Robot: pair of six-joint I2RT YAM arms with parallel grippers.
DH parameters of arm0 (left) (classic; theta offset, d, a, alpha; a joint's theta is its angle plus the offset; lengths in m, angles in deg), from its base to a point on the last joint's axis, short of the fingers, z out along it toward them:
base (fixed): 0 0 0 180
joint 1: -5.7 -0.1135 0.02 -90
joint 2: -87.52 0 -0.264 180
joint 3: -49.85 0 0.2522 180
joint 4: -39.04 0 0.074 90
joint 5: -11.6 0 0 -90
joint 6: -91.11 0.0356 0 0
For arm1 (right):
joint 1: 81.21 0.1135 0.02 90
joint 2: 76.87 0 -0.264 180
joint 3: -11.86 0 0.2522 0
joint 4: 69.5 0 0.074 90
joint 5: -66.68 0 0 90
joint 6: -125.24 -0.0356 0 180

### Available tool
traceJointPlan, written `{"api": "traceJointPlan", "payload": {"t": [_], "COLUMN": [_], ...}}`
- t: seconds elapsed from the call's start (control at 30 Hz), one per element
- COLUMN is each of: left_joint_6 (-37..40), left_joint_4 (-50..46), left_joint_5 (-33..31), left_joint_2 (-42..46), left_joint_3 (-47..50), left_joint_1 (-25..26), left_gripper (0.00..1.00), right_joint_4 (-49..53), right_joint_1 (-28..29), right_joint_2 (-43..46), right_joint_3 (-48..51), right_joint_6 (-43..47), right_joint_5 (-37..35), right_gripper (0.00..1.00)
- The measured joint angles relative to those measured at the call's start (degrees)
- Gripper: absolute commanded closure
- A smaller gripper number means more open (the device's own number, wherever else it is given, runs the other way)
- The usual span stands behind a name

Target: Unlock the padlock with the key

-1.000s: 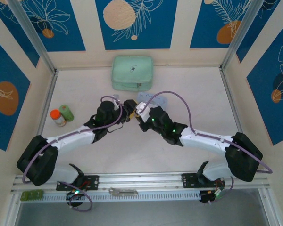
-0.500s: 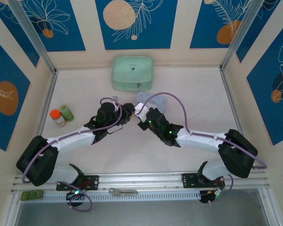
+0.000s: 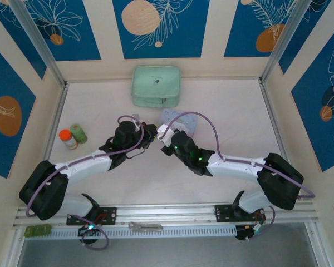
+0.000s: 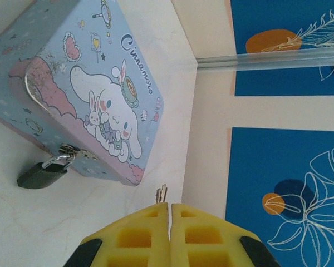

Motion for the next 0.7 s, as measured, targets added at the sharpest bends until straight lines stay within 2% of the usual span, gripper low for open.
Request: {"api": "traceJointPlan", "payload": {"t": [0.1,0.17,0.27,0.3,0.4,0.5,0.6,0.7], "left_joint_6": [0.74,2.32,6.62,7.98,12.55,16.85,20.59,23.54], "left_joint_4": [-0.09,-0.07,-0.81,-1.01,-1.20,0.20,3.43,8.90], "left_joint_5": [0.00,0.24,0.09,-0.07,-0.02,0.55,2.03,4.48], "left_joint_2": [0.00,0.00,0.00,0.00,0.00,0.00,0.00,-0.11], "left_joint_3": [0.00,-0.07,-0.42,-0.50,-1.07,-1.33,-1.33,-1.29], "left_joint_1": [0.00,0.11,0.07,-0.04,-0.17,-0.17,-0.17,-0.17], "left_gripper": [1.00,1.00,1.00,1.00,1.00,1.00,1.00,1.00], "right_joint_4": [0.48,2.25,7.96,9.20,12.74,13.75,13.86,12.37], "right_joint_1": [0.00,-0.02,-1.60,-2.49,-8.81,-17.77,-25.77,-30.71], "right_joint_2": [0.15,1.18,6.40,8.31,15.45,19.37,19.52,16.87], "right_joint_3": [0.00,0.02,-0.02,-0.04,-0.66,-0.96,-0.94,-0.90], "right_joint_6": [-0.13,-0.76,-3.52,-5.18,-11.37,-18.58,-26.18,-33.29], "right_joint_5": [0.39,1.66,7.85,10.19,19.58,28.96,38.56,49.00], "right_gripper": [0.87,0.74,0.54,0.51,0.45,0.45,0.44,0.44]}}
